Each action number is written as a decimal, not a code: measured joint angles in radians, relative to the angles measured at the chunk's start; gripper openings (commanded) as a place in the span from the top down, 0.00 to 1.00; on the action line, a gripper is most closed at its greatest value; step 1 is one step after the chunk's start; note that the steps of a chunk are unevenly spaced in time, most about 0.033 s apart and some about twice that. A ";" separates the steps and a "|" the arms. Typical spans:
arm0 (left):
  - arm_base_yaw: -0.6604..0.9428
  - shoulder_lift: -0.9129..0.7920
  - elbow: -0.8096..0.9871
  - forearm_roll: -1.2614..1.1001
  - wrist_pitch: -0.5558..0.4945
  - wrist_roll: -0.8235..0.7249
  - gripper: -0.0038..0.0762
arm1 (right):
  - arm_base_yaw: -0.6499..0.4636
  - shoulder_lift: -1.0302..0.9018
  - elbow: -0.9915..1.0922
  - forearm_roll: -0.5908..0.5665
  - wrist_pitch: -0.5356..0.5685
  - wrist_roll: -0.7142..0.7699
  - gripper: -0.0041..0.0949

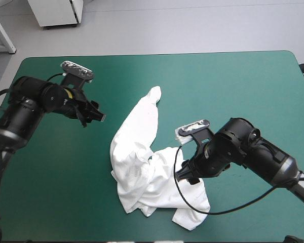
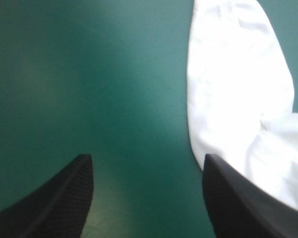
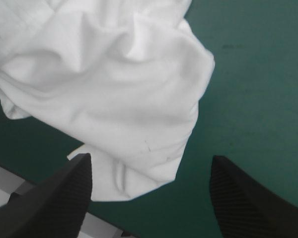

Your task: Fold the cloth

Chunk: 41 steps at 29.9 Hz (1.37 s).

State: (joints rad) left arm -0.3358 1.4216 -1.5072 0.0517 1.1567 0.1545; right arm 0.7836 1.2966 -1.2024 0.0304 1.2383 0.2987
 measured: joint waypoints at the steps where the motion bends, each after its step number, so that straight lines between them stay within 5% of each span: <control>1: 0.000 0.033 -0.012 -0.016 -0.007 0.004 0.39 | 0.000 -0.017 0.027 0.009 0.000 0.007 0.33; 20: -0.099 0.575 -0.240 -0.063 -0.112 0.042 0.39 | 0.000 -0.096 0.146 0.042 0.000 0.058 0.39; 29: -0.090 0.728 -0.373 -0.063 -0.107 0.041 0.48 | 0.000 -0.096 0.146 0.042 -0.001 0.059 0.39; 34: -0.062 0.742 -0.380 -0.071 -0.090 0.041 0.60 | 0.000 -0.096 0.146 0.042 -0.001 0.059 0.39; 41: -0.051 0.764 -0.397 -0.134 -0.057 0.069 0.97 | 0.000 -0.097 0.157 0.033 -0.005 0.059 0.39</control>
State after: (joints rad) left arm -0.3868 2.1854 -1.9047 -0.0826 1.0999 0.2234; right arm 0.7836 1.1993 -1.0456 0.0636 1.2333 0.3573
